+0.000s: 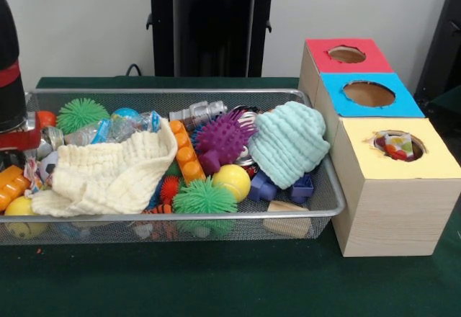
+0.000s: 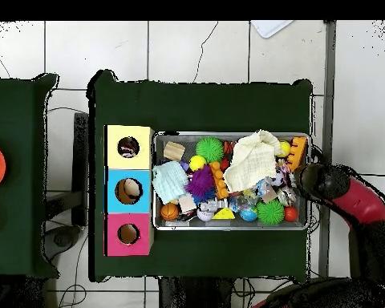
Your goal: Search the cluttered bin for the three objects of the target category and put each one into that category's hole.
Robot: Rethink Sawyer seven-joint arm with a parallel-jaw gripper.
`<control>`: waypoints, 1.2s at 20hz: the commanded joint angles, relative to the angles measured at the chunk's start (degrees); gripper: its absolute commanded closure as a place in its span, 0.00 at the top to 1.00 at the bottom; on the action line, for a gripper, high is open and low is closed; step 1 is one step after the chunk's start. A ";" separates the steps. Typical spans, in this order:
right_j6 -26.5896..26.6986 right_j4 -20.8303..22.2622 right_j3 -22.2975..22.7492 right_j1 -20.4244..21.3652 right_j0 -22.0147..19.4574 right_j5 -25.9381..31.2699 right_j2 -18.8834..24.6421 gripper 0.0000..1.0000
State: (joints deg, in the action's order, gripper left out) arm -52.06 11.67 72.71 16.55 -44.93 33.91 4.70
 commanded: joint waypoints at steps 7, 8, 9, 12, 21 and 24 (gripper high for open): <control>-10.94 0.04 9.95 10.27 3.81 1.71 -1.81 0.00; -11.03 -0.07 10.00 10.37 4.11 1.82 -2.08 0.00; -10.94 -0.34 9.94 10.33 4.31 1.97 -2.19 0.00; -10.63 -0.73 9.90 10.24 4.13 1.44 -1.92 1.00; -9.37 -1.22 8.61 8.44 2.90 0.31 -0.42 1.00; -8.59 -1.49 8.38 7.03 1.74 -1.37 1.23 1.00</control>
State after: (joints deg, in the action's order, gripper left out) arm -52.06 11.31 77.98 26.36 -41.81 33.89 2.30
